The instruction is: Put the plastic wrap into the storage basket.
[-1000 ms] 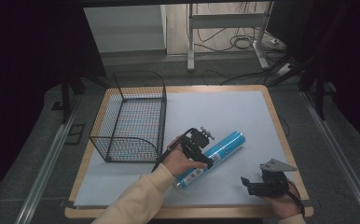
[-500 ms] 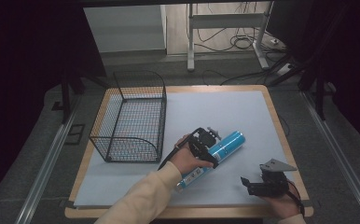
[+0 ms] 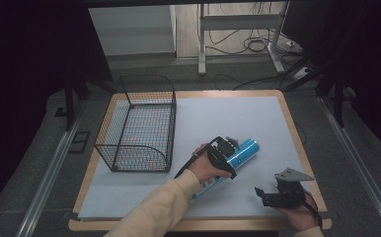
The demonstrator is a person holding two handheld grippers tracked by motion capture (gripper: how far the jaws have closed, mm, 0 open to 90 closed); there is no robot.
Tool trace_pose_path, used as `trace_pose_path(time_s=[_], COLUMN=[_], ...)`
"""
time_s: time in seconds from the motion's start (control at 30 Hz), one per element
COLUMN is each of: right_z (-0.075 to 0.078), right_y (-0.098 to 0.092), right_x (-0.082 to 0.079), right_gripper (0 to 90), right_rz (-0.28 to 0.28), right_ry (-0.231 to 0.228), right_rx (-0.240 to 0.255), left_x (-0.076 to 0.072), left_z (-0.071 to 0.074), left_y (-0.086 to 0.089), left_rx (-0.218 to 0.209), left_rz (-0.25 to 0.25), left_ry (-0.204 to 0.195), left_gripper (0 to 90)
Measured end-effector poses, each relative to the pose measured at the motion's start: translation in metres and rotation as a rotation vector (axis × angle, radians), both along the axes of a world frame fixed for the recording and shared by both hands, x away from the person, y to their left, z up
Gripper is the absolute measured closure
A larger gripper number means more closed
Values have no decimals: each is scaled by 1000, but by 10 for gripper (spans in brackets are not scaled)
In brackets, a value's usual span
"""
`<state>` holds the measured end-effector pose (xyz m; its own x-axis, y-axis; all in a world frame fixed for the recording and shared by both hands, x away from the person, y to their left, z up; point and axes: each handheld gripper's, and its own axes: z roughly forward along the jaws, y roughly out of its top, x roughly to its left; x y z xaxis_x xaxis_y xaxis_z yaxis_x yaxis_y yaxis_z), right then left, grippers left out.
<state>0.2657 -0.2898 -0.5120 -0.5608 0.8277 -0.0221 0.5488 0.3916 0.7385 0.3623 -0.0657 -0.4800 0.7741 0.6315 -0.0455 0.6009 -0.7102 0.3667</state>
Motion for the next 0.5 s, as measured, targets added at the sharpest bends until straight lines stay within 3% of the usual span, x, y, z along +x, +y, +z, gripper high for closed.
trace_pose_path(time_s=[0.5], right_z=[1], right_y=[-1], right_x=[0], right_gripper=[106], right_rz=[-9], right_ry=[-4], right_rx=[2], left_x=[2], left_z=[-19], left_y=[-11], left_rx=[63], left_rz=[5], left_ry=[31], left_gripper=[213])
